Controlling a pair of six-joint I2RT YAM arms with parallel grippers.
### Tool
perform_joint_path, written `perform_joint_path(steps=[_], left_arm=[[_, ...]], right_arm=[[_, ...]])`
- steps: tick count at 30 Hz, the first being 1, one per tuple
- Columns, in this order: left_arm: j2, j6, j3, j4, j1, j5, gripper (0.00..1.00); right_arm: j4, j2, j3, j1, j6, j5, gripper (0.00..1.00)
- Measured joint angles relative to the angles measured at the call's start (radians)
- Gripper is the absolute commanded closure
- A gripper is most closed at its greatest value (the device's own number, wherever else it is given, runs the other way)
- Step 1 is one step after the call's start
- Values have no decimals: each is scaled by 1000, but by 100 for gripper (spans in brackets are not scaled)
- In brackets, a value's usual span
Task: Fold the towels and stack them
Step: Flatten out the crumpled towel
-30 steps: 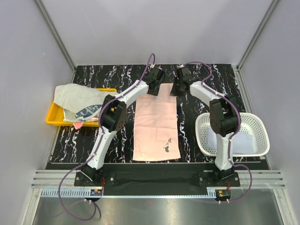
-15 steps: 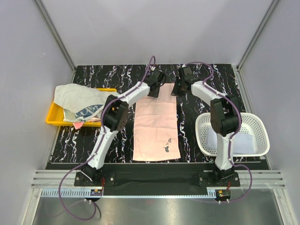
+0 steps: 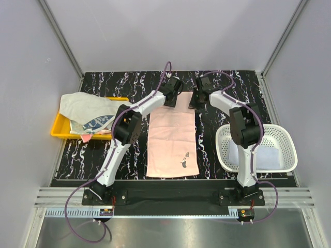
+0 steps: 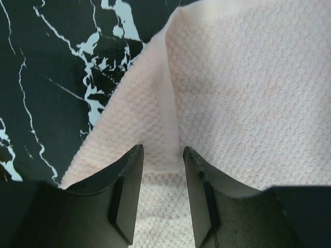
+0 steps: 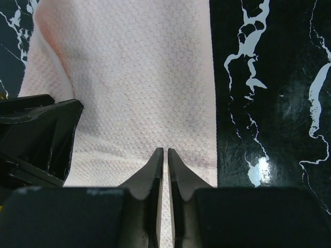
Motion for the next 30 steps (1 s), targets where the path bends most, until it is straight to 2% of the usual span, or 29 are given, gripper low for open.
perform_joint_path(steps=[7, 16, 30], left_arm=[[0, -5, -16, 34, -2, 11, 56], [0, -16, -16, 34, -2, 8, 73], [-15, -13, -16, 33, 23, 5, 78]], right_arm=[[0, 34, 0, 0, 0, -1, 88], [-1, 58, 1, -1, 0, -2, 90], [-1, 72, 14, -17, 8, -26, 94]])
